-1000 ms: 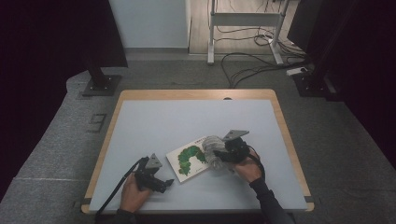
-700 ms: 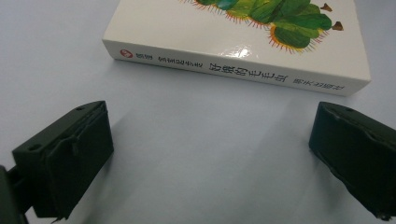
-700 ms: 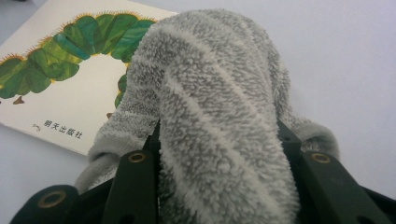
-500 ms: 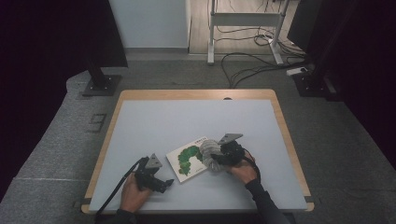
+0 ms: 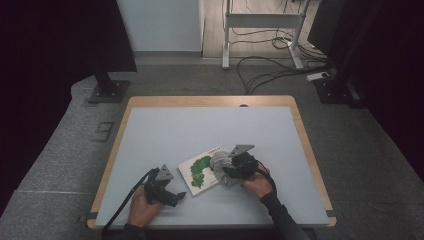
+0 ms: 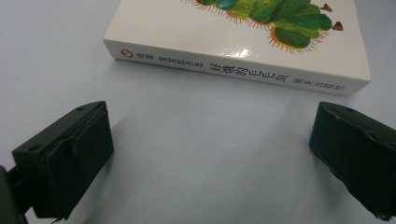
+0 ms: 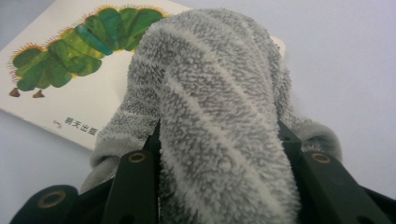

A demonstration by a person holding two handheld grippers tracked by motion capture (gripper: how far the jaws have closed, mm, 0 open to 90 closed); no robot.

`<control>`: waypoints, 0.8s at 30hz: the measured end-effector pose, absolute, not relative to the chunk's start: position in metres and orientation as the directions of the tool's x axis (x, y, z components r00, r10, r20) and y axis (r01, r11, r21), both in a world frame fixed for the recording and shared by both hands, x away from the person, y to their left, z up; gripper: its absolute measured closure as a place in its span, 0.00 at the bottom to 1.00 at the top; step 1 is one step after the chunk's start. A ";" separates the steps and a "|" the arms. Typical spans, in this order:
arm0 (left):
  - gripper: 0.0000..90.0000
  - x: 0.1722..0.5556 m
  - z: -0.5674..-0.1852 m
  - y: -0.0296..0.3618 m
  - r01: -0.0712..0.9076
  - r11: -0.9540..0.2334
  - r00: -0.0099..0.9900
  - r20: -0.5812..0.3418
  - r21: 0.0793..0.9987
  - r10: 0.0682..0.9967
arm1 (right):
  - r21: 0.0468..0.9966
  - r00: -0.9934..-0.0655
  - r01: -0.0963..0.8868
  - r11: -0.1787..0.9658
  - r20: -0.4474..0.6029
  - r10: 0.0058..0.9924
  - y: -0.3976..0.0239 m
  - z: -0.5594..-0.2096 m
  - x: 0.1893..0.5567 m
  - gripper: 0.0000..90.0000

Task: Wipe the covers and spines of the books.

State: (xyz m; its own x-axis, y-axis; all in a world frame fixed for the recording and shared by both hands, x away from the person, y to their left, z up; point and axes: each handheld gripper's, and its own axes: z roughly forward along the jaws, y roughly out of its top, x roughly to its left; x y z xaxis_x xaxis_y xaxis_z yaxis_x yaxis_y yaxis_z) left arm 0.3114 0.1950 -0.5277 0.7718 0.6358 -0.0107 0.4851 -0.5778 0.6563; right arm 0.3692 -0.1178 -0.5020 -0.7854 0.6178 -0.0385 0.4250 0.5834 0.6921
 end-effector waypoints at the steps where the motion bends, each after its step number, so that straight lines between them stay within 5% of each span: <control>1: 0.00 0.311 -0.528 0.195 0.485 -0.578 0.772 -0.011 0.656 0.636 | 0.693 -0.786 0.424 0.584 -0.039 0.617 -0.116 -0.502 0.369 0.62; 24: 0.00 0.309 -0.527 0.216 0.509 -0.557 0.745 -0.012 0.656 0.667 | 0.704 -0.849 0.376 0.603 0.001 0.528 -0.081 -0.503 0.353 0.62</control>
State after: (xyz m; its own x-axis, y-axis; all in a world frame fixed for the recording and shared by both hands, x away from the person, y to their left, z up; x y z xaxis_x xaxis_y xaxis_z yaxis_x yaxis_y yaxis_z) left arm 0.3088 0.2159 -0.5274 0.7450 0.6669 -0.0121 0.5095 -0.5572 0.6557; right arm 0.3534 -0.0805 -0.5027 -0.8491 0.5283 0.0013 0.3762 0.6028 0.7036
